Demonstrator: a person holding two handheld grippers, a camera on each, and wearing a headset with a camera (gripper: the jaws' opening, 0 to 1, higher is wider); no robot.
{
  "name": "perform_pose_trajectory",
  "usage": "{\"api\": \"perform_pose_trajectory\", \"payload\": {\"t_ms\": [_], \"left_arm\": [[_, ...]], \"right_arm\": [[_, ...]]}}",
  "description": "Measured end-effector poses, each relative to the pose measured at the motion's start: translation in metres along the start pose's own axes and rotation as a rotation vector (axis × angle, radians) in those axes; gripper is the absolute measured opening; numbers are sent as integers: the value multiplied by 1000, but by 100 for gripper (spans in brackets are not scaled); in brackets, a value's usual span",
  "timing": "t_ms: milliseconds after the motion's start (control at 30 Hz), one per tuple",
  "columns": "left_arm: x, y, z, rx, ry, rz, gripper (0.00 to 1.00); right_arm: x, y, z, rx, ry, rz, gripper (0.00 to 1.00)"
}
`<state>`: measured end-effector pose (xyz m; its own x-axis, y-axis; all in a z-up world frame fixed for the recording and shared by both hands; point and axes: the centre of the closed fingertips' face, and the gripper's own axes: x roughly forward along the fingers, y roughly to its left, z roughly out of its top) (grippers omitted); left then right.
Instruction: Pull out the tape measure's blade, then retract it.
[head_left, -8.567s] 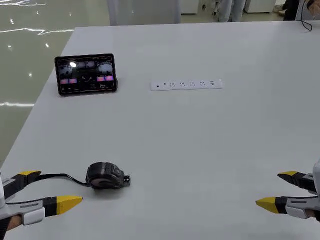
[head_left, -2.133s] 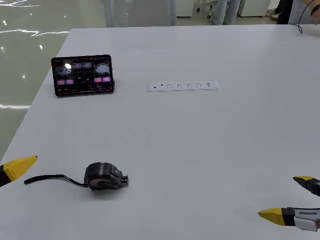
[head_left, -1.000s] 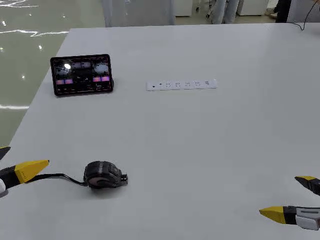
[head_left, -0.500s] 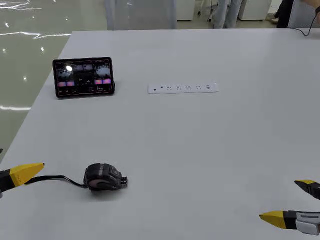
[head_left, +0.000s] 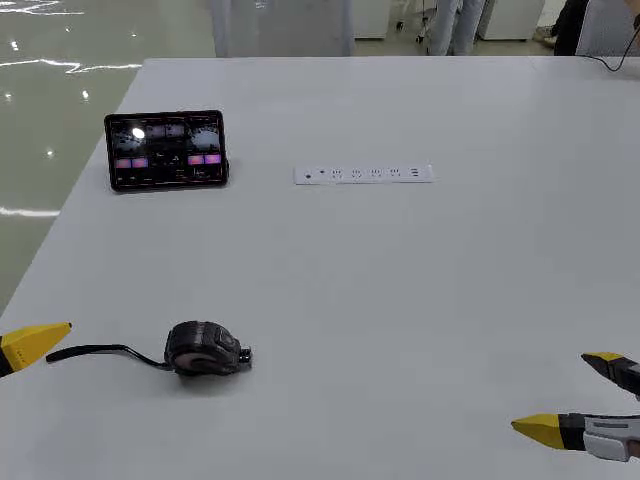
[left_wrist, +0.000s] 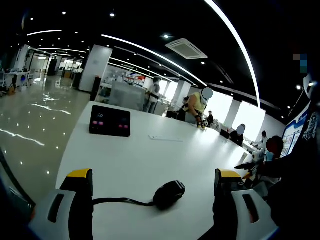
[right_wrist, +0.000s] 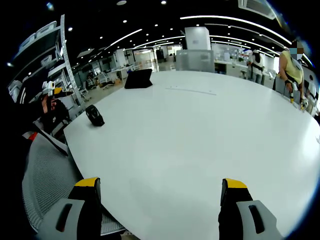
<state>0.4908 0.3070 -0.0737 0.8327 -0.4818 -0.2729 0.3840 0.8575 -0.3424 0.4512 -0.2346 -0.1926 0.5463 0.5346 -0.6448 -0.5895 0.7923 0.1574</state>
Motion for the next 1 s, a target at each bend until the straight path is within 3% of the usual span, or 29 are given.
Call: {"api": "perform_pose_trajectory", "payload": {"t_ms": [233, 467, 600, 767, 1000], "left_arm": [[2, -8, -5, -18, 21, -13, 99], [-2, -1, -11, -19, 38, 19, 99], [-7, 10, -16, -24, 48, 36, 99], [-9, 12, -18, -23, 56, 38, 99], [-6, 17, -31, 44, 139, 38, 99]], "right_arm": [[1, -1, -3, 10, -9, 1, 99], [6, -1, -6, 17, -8, 10, 99], [7, -2, -5, 17, -6, 13, 99], [6, -7, -4, 13, 1, 9, 99], [5, -8, 4, 6, -14, -2, 99]]}}
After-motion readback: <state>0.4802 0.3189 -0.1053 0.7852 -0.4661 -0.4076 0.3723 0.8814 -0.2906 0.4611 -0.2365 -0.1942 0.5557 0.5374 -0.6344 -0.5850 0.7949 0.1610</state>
